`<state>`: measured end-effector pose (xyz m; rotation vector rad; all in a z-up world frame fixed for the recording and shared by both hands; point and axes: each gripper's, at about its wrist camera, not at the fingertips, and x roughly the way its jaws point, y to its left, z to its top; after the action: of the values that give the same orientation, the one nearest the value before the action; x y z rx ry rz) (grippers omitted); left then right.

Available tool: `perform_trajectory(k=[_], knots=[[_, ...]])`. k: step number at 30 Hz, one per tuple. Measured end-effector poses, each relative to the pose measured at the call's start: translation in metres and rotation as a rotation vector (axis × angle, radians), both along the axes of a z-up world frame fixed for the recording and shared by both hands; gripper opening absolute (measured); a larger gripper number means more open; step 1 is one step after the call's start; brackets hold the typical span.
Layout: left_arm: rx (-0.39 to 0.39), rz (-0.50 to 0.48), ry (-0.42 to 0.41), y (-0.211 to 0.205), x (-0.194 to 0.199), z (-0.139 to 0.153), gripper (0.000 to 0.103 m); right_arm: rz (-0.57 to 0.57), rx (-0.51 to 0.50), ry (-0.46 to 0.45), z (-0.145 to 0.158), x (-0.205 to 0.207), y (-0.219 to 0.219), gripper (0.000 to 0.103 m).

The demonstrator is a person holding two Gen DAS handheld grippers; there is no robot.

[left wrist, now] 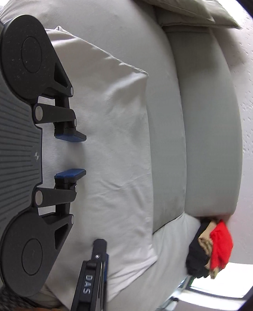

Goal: Fold clothes
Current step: 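Move both grippers to the edge of the folded shirt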

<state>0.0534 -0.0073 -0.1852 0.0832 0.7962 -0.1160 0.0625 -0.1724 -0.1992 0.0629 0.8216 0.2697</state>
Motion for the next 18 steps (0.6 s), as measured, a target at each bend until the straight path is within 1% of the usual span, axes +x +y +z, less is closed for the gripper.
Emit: perform_trajectory(k=[2,5,6,8,9,11,12,14,15,16,17,18], knots=[[0.025,-0.044,0.001,0.0,-0.015,0.002,0.03,0.04,-0.035,0.009,0.003,-0.013,-0.001,0.027],[0.061,-0.11,-0.005,0.006,-0.046,0.008,0.03,0.107,-0.045,0.037,0.01,-0.042,-0.011,0.027],[0.08,-0.13,-0.017,0.008,-0.057,0.011,0.029,0.117,-0.048,0.041,0.013,-0.052,-0.016,0.027],[0.084,-0.177,-0.03,0.012,-0.075,0.016,0.029,0.114,-0.057,0.04,0.017,-0.071,-0.03,0.027],[0.058,-0.19,-0.039,0.015,-0.082,0.018,0.029,0.109,-0.051,0.042,0.019,-0.078,-0.036,0.027],[-0.014,-0.2,-0.07,0.021,-0.092,0.023,0.029,0.077,-0.004,0.022,0.023,-0.088,-0.049,0.027],[-0.03,-0.193,-0.104,0.021,-0.093,0.027,0.03,0.064,0.025,-0.001,0.027,-0.091,-0.054,0.027],[-0.05,-0.166,-0.17,0.018,-0.089,0.032,0.03,0.055,0.069,-0.076,0.035,-0.092,-0.057,0.027],[-0.064,-0.149,-0.178,0.015,-0.084,0.032,0.03,0.054,0.078,-0.107,0.037,-0.09,-0.054,0.025],[-0.08,-0.13,-0.178,0.012,-0.077,0.032,0.03,0.057,0.081,-0.117,0.037,-0.086,-0.05,0.022],[-0.089,-0.114,-0.171,0.008,-0.071,0.03,0.03,0.061,0.083,-0.114,0.035,-0.08,-0.044,0.02],[-0.08,-0.102,-0.16,0.002,-0.065,0.027,0.03,0.064,0.084,-0.111,0.034,-0.075,-0.039,0.02]])
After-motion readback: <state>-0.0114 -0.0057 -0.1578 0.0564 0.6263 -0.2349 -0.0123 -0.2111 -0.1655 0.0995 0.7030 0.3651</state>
